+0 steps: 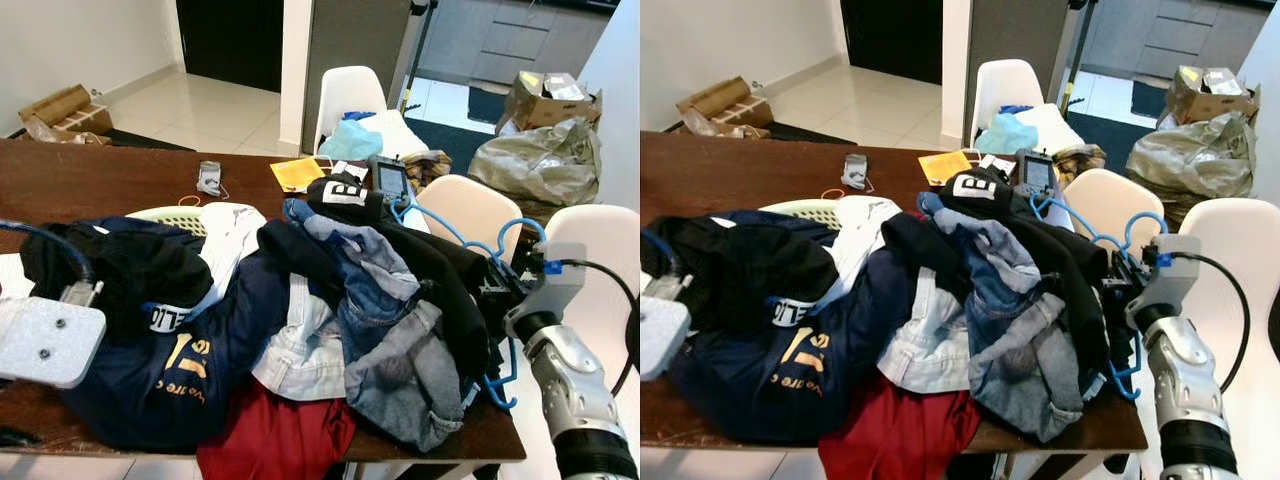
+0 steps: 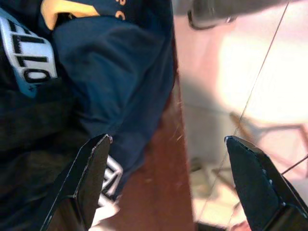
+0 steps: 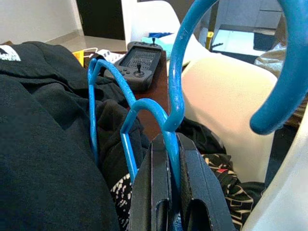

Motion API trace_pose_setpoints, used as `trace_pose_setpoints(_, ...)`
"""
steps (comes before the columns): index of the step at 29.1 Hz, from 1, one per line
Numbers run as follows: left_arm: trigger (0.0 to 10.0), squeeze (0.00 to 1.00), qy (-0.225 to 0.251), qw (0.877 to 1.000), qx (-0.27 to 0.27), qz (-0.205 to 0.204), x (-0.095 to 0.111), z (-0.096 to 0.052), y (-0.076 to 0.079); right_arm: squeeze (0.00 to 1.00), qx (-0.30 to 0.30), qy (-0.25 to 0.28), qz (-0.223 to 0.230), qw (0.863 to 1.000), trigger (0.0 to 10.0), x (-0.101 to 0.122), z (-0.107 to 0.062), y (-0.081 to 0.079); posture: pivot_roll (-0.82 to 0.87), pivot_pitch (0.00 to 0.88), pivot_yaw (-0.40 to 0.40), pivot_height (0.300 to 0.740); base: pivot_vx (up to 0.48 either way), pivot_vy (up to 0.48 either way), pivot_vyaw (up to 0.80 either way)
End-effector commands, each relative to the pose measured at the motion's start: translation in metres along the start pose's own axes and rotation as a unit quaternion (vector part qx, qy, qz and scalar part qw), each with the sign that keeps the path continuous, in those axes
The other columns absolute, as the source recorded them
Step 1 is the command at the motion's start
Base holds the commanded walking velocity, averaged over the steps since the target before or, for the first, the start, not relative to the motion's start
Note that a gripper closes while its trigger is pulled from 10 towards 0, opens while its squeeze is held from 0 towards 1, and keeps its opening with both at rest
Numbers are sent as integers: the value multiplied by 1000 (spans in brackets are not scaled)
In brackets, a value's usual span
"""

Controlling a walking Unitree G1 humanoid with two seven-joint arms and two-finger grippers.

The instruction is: Hang hanger

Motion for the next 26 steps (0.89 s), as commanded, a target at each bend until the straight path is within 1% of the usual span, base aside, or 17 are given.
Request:
trace_pose_setpoints(1,10000,0,-14,1000,-17,22,1,1,2,0,5,-33,-2,999,10000,-16,-3,-4,110,0,-60,740,0,0,0)
trace_pose_setpoints(3,10000,0,-38,997,-14,68,1,2,0,0,0,-34,-1,999,10000,-18,-7,-3,102,0,-54,740,0,0,0)
trace_pose_setpoints(5,10000,0,-38,997,-14,68,1,2,0,0,0,-34,-1,999,10000,-18,-7,-3,102,0,-54,740,0,0,0)
trace_pose_setpoints(6,10000,0,-70,994,-13,84,-6,2,-2,0,-2,-36,-1,999,10000,-20,-10,-2,98,0,-52,740,0,0,0)
trace_pose_setpoints(7,10000,0,-70,994,-13,84,-6,2,-2,0,-2,-36,-1,999,10000,-20,-10,-2,98,0,-52,740,0,0,0)
trace_pose_setpoints(8,10000,0,-95,990,-20,107,-11,5,-2,0,-5,-39,-2,999,10000,-22,-13,0,96,0,-50,740,0,0,0)
trace_pose_setpoints(9,10000,0,-95,990,-20,107,-11,5,-2,0,-5,-39,-2,999,10000,-22,-13,0,96,0,-50,740,0,0,0)
trace_pose_setpoints(11,10000,0,-108,985,-21,133,-27,13,-2,0,-12,-40,-3,999,10000,-23,-15,5,93,0,-44,740,0,0,0)
trace_pose_setpoints(13,10000,0,-108,985,-21,133,-27,13,-2,0,-12,-40,-3,999,10000,-23,-15,5,93,0,-44,740,0,0,0)
trace_pose_setpoints(14,10000,0,-114,981,-21,152,-29,18,-7,0,-15,-40,-4,999,10000,-23,-15,6,94,0,-43,740,0,0,0)
trace_pose_setpoints(15,10000,0,-114,981,-21,152,-29,18,-7,0,-15,-40,-4,999,10000,-23,-15,6,94,0,-43,740,0,0,0)
trace_pose_setpoints(16,10000,0,-128,978,-9,168,-33,23,-17,0,-15,-40,-4,999,10000,-23,-15,6,95,0,-43,740,0,0,0)
trace_pose_setpoints(17,10000,0,-128,978,-9,168,-33,23,-17,0,-15,-40,-4,999,10000,-23,-15,6,95,0,-43,740,0,0,0)
trace_pose_setpoints(19,10000,0,-135,974,24,180,-38,29,-32,0,-15,-40,-3,999,10000,-23,-15,5,95,0,-43,740,0,0,0)
trace_pose_setpoints(20,10000,0,-132,974,31,184,-38,33,-35,0,-15,-40,-2,999,10000,-24,-16,4,95,6,-41,740,0,0,0)
trace_pose_setpoints(22,10000,0,-128,974,32,186,-38,35,-37,0,-15,-40,-2,999,10000,-24,-16,4,95,6,-41,740,0,0,0)
trace_pose_setpoints(26,10000,0,-112,975,13,189,-38,42,-31,0,-15,-40,-3,999,10000,-24,-17,4,94,9,-42,740,0,0,0)
Point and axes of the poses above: a point about 5 cm out from each wrist's last joint towards the gripper, its own z axis pointing out of the wrist towards the gripper, its own x axis along the axis of the wrist's last joint, y = z × x, the point moved 3 cm from there along z, pointing out of the wrist towards the gripper, and after that the axes turned 12 degrees about -z, right-handed, at the moved point
